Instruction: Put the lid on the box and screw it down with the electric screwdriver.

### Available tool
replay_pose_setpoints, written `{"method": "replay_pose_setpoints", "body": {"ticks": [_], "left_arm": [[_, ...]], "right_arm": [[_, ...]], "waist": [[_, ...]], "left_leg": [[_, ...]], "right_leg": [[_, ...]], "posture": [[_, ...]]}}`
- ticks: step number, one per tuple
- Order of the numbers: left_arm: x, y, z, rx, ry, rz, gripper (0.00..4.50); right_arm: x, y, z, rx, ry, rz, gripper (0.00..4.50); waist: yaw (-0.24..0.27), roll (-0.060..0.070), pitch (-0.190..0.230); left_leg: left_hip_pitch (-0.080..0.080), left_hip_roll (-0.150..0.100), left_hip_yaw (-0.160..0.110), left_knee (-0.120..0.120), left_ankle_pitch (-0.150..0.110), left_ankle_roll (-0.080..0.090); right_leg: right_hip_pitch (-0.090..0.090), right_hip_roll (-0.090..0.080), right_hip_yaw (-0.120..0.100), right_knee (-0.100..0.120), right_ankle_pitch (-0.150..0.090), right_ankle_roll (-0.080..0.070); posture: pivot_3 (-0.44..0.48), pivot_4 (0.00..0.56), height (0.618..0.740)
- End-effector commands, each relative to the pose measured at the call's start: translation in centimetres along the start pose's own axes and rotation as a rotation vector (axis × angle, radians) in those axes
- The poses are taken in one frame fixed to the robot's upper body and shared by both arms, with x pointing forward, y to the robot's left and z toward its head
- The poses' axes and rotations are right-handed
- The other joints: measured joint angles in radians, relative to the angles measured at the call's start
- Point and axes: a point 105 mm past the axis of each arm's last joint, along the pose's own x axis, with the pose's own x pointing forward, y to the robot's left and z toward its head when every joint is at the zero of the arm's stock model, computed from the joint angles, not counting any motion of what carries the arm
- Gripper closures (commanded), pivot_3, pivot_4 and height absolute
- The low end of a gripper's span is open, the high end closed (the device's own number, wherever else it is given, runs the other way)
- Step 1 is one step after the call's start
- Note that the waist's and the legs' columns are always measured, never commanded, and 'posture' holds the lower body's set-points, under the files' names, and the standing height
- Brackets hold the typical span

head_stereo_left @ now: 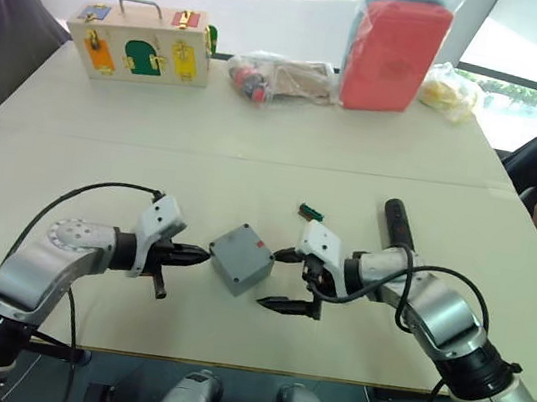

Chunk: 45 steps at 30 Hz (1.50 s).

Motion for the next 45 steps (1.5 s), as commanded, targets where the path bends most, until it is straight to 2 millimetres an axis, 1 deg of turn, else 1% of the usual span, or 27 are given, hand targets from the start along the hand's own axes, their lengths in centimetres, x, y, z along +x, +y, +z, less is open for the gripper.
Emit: {"method": "replay_pose_setpoints", "body": {"ticks": [1, 6, 10, 13, 16, 18, 20, 24, 27, 30, 33, 34, 36, 38, 40, 41, 43, 45], "left_arm": [[0.4, 0.2, 0.8, 0.028, -0.034, -0.005, 4.5], [0.9, 0.7, -1.6, 0.015, -0.026, -0.019, 4.5], [1.2, 1.7, -3.6, 0.024, -0.012, -0.011, 4.5], [1.6, 2.6, -4.3, 0.033, -0.011, -0.004, 4.5], [1.6, 3.2, -4.3, 0.043, -0.022, -0.005, 4.5], [1.3, 3.3, -3.3, 0.055, -0.042, -0.009, 4.5], [1.3, 3.0, -2.2, 0.065, -0.059, -0.019, 4.5], [1.2, 2.2, -0.9, 0.071, -0.073, -0.031, 4.5], [0.6, 1.7, 0.3, 0.076, -0.079, -0.039, 4.5], [-0.1, 1.6, 1.1, 0.082, -0.072, -0.035, 4.5], [-1.6, 1.9, 2.0, 0.103, -0.04, -0.024, 4.5], [-2.3, 2.0, 2.4, 0.111, -0.029, -0.023, 4.5], [-3.3, 2.2, 3.5, 0.123, -0.029, -0.011, 4.5], [-3.9, 2.5, 4.9, 0.122, -0.059, 0.002, 4.5], [-4.2, 2.3, 7.2, 0.118, -0.129, -0.009, 4.5], [-4.2, 2.1, 8.0, 0.121, -0.156, -0.015, 4.5], [-3.8, 2.0, 9.2, 0.125, -0.19, -0.019, 4.5], [-3.2, 1.8, 9.7, 0.137, -0.202, -0.021, 4.5]], "right_arm": [[-0.3, 0.8, 1.1, -0.018, -0.039, 0.004, 0.09], [-0.4, 1.2, 1.3, 0.005, -0.053, -0.015, 0.09], [-0.6, 1.4, 1.5, 0.022, -0.065, -0.029, 0.09], [-0.5, 1.7, 1.7, 0.028, -0.069, -0.02, 0.09], [-0.4, 2.1, 2.0, 0.038, -0.079, -0.006, 0.09], [-0.3, 2.4, 2.2, 0.043, -0.085, 0.006, 0.09], [-0.1, 2.7, 2.2, 0.046, -0.087, 0.016, 0.09], [0.0, 2.9, 2.2, 0.051, -0.085, 0.018, 0.09], [-0.1, 2.6, 2.0, 0.052, -0.077, 0.001, 0.09], [-0.5, 2.0, 1.8, 0.047, -0.069, -0.027, 0.09], [-2.0, 0.9, 2.1, 0.031, -0.068, -0.078, 0.09], [-2.7, 0.5, 2.4, 0.027, -0.078, -0.094, 0.09], [-4.2, -0.4, 3.2, 0.013, -0.112, -0.141, 0.09], [-5.4, -1.2, 3.9, 0.009, -0.15, -0.18, 0.09], [-6.9, -3.2, 4.9, 0.031, -0.226, -0.26, 0.09], [-7.4, -4.5, 5.1, 0.04, -0.249, -0.324, 0.09], [-7.6, -6.9, 4.7, 0.06, -0.254, -0.428, 0.09], [-7.1, -8.8, 4.2, 0.091, -0.254, -0.492, 0.09]], "waist": [[0.0, 0.0, 0.0], [0.0, 0.0, 0.0], [0.0, 0.0, 0.0], [0.003, 0.0, -0.002], [0.002, 0.0, -0.005], [0.001, -0.001, -0.005], [0.0, -0.001, -0.005], [0.0, -0.001, -0.005], [0.0, -0.001, -0.005], [0.0, -0.001, -0.005], [0.0, -0.001, -0.005], [0.0, -0.001, -0.005], [0.001, -0.001, -0.005], [0.002, -0.001, -0.005], [0.002, -0.002, -0.005], [0.002, -0.002, -0.005], [-0.001, -0.002, -0.005], [-0.004, -0.002, -0.005]], "left_leg": [[0.0, 0.0, 0.0, 0.0, 0.0, 0.0], [0.0, 0.0, 0.0, 0.0, 0.0, 0.0], [0.0, 0.0, 0.0, 0.0, 0.0, 0.0], [0.0, 0.0, 0.0, 0.0, 0.0, 0.0], [0.001, 0.0, -0.001, 0.001, 0.0, 0.001], [0.001, 0.0, -0.001, 0.001, -0.001, 0.001], [0.001, 0.0, 0.0, 0.001, -0.001, 0.001], [0.001, 0.0, 0.0, 0.001, -0.001, 0.001], [0.0, 0.0, 0.0, 0.001, -0.001, 0.001], [0.0, 0.0, 0.0, 0.001, -0.001, 0.001], [0.0, 0.0, 0.0, 0.001, -0.001, 0.001], [0.0, 0.0, 0.0, 0.001, -0.001, 0.001], [0.0, 0.0, 0.0, 0.0, -0.001, 0.002], [0.0, 0.0, 0.0, 0.001, -0.001, 0.002], [0.0, 0.0, 0.0, 0.001, -0.002, 0.003], [0.0, 0.0, 0.0, 0.001, -0.002, 0.003], [0.0, 0.0, 0.0, 0.001, -0.001, 0.003], [0.0, 0.0, 0.0, 0.001, 0.0, 0.0]], "right_leg": [[0.0, 0.0, 0.0, 0.0, 0.0, 0.0], [0.0, 0.0, 0.0, 0.0, 0.0, 0.0], [0.0, 0.0, 0.0, 0.0, 0.0, 0.0], [0.0, -0.001, 0.0, 0.001, 0.0, 0.0], [0.001, -0.001, -0.001, 0.001, 0.0, 0.0], [0.001, 0.0, -0.001, 0.001, 0.0, 0.0], [0.0, 0.0, -0.001, 0.002, 0.0, 0.0], [0.0, 0.0, 0.0, 0.002, 0.0, 0.0], [0.0, 0.0, 0.0, 0.002, 0.0, 0.0], [0.0, 0.0, 0.0, 0.002, 0.0, 0.0], [0.0, 0.0, 0.0, 0.002, 0.0, 0.0], [0.0, 0.0, 0.0, 0.002, 0.0, 0.0], [0.0, 0.0, 0.0, 0.002, 0.0, 0.0], [0.0, 0.001, -0.001, 0.002, 0.0, 0.0], [0.0, 0.001, -0.001, 0.002, 0.0, 0.0], [0.0, 0.001, -0.001, 0.002, 0.0, 0.0], [0.0, 0.001, -0.001, 0.002, 0.0, 0.0], [0.0, 0.001, 0.0, 0.002, 0.0, 0.0]], "posture": [[0.0, 0.15, 0.74], [0.0, 0.15, 0.74], [0.0, 0.15, 0.74], [0.0, 0.15, 0.74], [0.0, 0.15, 0.74], [0.0, 0.15, 0.74], [0.0, 0.15, 0.74], [0.0, 0.15, 0.74], [0.0, 0.15, 0.74], [0.0, 0.15, 0.74], [0.0, 0.15, 0.74], [0.0, 0.15, 0.74], [0.0, 0.15, 0.74], [0.0, 0.15, 0.74], [0.0, 0.15, 0.74], [0.0, 0.15, 0.74], [0.0, 0.15, 0.74], [0.0, 0.15, 0.74]]}}
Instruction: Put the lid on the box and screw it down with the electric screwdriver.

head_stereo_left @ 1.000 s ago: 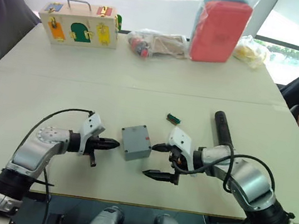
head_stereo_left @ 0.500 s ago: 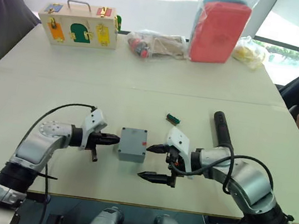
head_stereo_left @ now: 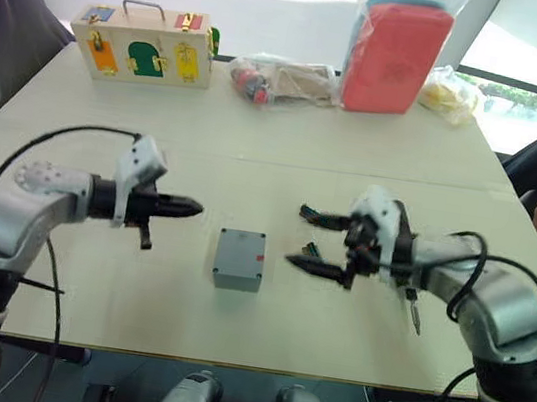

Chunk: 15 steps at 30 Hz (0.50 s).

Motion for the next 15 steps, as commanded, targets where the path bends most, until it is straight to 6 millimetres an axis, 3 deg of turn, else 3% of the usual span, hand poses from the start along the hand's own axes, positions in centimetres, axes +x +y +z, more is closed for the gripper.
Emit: {"method": "replay_pose_setpoints", "body": {"ticks": [1, 6, 11, 12, 13, 15], "left_arm": [[0.9, -0.6, 1.2, 0.046, -0.028, -0.005, 4.5], [2.3, -1.9, 0.9, 0.091, -0.004, -0.042, 4.5], [2.5, -2.3, 0.7, 0.089, 0.0, -0.042, 4.5], [2.5, -2.4, 0.6, 0.088, 0.001, -0.042, 4.5], [2.5, -2.4, 0.5, 0.085, 0.002, -0.042, 4.5], [2.6, -2.5, 0.1, 0.077, 0.007, -0.039, 4.5]], "right_arm": [[1.3, -3.1, -0.6, 0.014, -0.016, -0.133, 0.09], [3.9, -4.3, -2.3, 0.047, 0.006, -0.134, 0.09], [4.9, -4.7, -3.4, 0.047, 0.024, -0.133, 0.09], [5.0, -4.8, -3.5, 0.049, 0.024, -0.135, 0.57], [5.2, -5.0, -3.6, 0.052, 0.023, -0.141, 0.68], [5.6, -5.2, -3.7, 0.059, 0.017, -0.145, 1.34]], "waist": [[-0.004, 0.0, 0.0], [-0.022, 0.0, 0.0], [-0.024, 0.0, 0.0], [-0.024, 0.0, 0.0], [-0.024, 0.0, 0.0], [-0.025, 0.0, 0.0]], "left_leg": [[0.0, 0.0, 0.0, 0.0, 0.0, 0.0], [0.0, 0.0, 0.002, -0.001, 0.001, -0.001], [0.0, 0.0, 0.002, -0.001, 0.001, -0.001], [0.0, 0.0, 0.002, -0.001, 0.001, -0.001], [0.0, 0.0, 0.002, -0.001, 0.001, -0.001], [0.0, 0.0, 0.002, -0.001, 0.001, -0.001]], "right_leg": [[0.0, 0.0, 0.0, 0.0, 0.0, 0.0], [-0.002, 0.0, 0.001, 0.001, 0.0, 0.0], [-0.003, 0.001, 0.002, 0.001, 0.0, 0.0], [-0.003, 0.001, 0.002, 0.001, 0.0, 0.0], [-0.003, 0.001, 0.002, 0.001, 0.0, 0.0], [-0.003, 0.001, 0.002, 0.002, 0.0, 0.0]], "posture": [[0.0, 0.15, 0.74], [0.0, 0.15, 0.74], [0.0, 0.15, 0.74], [0.0, 0.15, 0.74], [0.0, 0.15, 0.74], [0.0, 0.15, 0.74]]}}
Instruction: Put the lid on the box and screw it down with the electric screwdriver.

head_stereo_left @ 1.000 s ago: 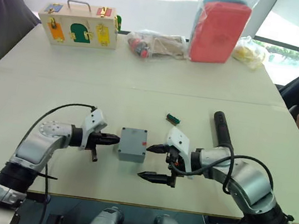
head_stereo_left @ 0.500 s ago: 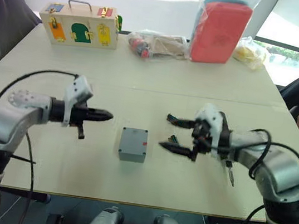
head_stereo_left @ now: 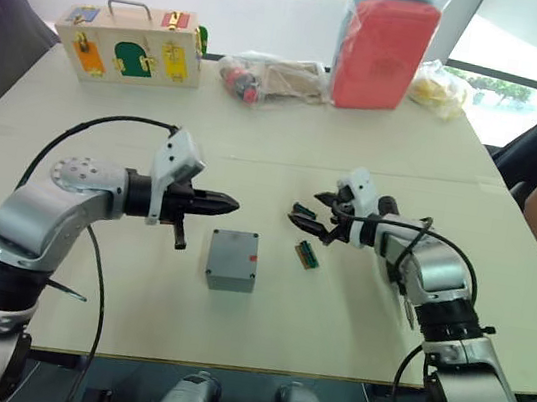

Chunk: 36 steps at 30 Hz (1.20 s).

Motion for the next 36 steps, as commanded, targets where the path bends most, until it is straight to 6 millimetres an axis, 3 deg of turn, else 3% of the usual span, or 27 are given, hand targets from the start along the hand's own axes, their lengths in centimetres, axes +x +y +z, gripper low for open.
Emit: {"method": "replay_pose_setpoints", "body": {"ticks": [1, 2, 18, 21, 25, 36], "left_arm": [[-0.1, -0.4, 0.2, 0.03, -0.005, 0.003, 4.5], [-0.1, -0.4, 0.1, 0.027, -0.004, 0.003, 4.5], [0.0, -0.2, -1.3, 0.024, 0.017, 0.011, 4.5], [0.0, -0.2, -1.3, 0.024, 0.016, 0.012, 4.5], [0.0, -0.2, -1.4, 0.025, 0.015, 0.013, 4.5], [-0.1, 0.1, -1.4, 0.023, 0.012, 0.026, 4.5]], "right_arm": [[0.6, -0.2, 1.8, -0.034, -0.061, -0.002, 1.64], [0.7, -0.3, 1.9, -0.031, -0.063, -0.007, 2.01], [1.8, -0.8, 1.8, -0.035, -0.06, -0.025, 2.01], [1.9, -0.9, 1.7, -0.046, -0.054, -0.033, 2.68], [2.0, -1.0, 1.6, -0.046, -0.055, -0.04, 4.35], [1.4, -1.2, 2.3, -0.068, -0.075, -0.049, 4.44]], "waist": [[-0.001, 0.0, 0.0], [-0.001, 0.0, 0.0], [-0.001, 0.0, 0.0], [-0.001, 0.0, 0.0], [-0.001, 0.0, 0.0], [-0.001, 0.0, 0.0]], "left_leg": [[0.0, 0.0, 0.0, 0.0, 0.0, 0.0], [0.0, 0.0, 0.0, 0.0, 0.0, 0.0], [0.0, 0.0, 0.0, 0.0, 0.0, 0.0], [0.0, 0.0, 0.0, 0.0, 0.0, 0.0], [0.0, 0.0, 0.0, 0.0, 0.0, -0.001], [0.0, 0.0, 0.0, 0.0, 0.0, -0.001]], "right_leg": [[0.0, 0.0, 0.0, 0.0, 0.0, 0.0], [0.0, 0.0, 0.0, 0.0, 0.0, 0.0], [-0.001, 0.0, 0.0, 0.003, 0.0, 0.0], [-0.002, 0.0, 0.0, 0.006, 0.0, 0.0], [-0.002, 0.0, 0.0, 0.006, 0.0, 0.0], [-0.003, 0.0, 0.0, 0.007, 0.0, 0.0]], "posture": [[0.0, 0.15, 0.74], [0.0, 0.15, 0.74], [0.0, 0.15, 0.74], [0.0, 0.15, 0.74], [0.0, 0.15, 0.74], [0.0, 0.15, 0.74]]}}
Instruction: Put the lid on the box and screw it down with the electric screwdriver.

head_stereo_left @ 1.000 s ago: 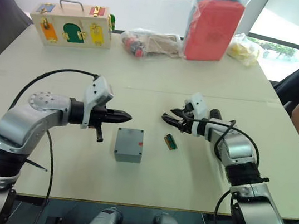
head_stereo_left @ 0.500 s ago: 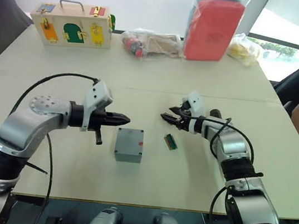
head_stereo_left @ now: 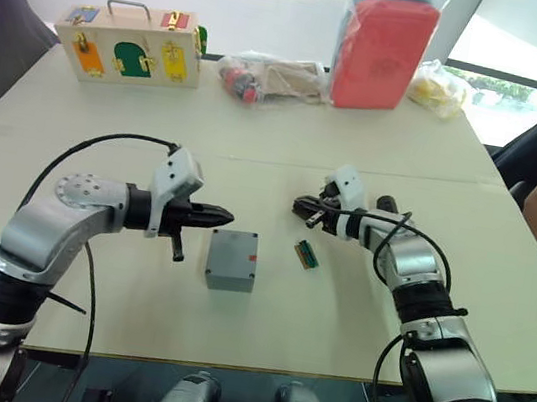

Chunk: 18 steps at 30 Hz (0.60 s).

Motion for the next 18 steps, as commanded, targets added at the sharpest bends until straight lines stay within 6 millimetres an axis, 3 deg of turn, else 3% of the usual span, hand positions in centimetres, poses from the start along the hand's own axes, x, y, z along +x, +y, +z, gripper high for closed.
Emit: {"method": "replay_pose_setpoints", "body": {"ticks": [1, 12, 15, 18], "left_arm": [[-0.3, 0.2, 0.6, 0.029, -0.022, 0.014, 4.5], [-0.6, 0.5, 0.6, 0.006, -0.035, 0.01, 4.5], [-1.3, 0.0, 0.5, 0.001, -0.007, -0.023, 4.5], [-2.5, -0.5, 0.1, -0.006, 0.055, -0.068, 4.5]], "right_arm": [[-1.0, -0.5, 2.9, -0.054, -0.085, -0.011, 4.44], [-3.2, -0.2, 6.7, -0.064, -0.187, -0.006, 4.44], [-4.3, 2.4, 7.7, -0.106, -0.225, 0.114, 4.44], [-5.4, 6.6, 7.7, -0.124, -0.236, 0.254, 4.44]], "waist": [[0.0, 0.0, 0.0], [0.001, 0.0, 0.0], [0.002, 0.0, 0.0], [0.001, 0.0, 0.0]], "left_leg": [[0.0, 0.0, 0.0, 0.0, 0.0, 0.0], [0.0, 0.0, 0.0, 0.0, 0.0, 0.0], [0.0, 0.0, 0.0, 0.0, 0.0, 0.0], [0.0, 0.001, 0.0, -0.001, 0.0, 0.0]], "right_leg": [[0.0, 0.0, 0.0, 0.0, 0.0, 0.0], [0.0, 0.0, 0.0, 0.0, 0.0, 0.0], [-0.001, 0.0, 0.0, 0.0, 0.0, 0.0], [-0.001, 0.0, 0.0, 0.0, 0.0, 0.0]], "posture": [[0.0, 0.15, 0.74], [0.0, 0.15, 0.74], [0.0, 0.15, 0.74], [0.0, 0.15, 0.74]]}}
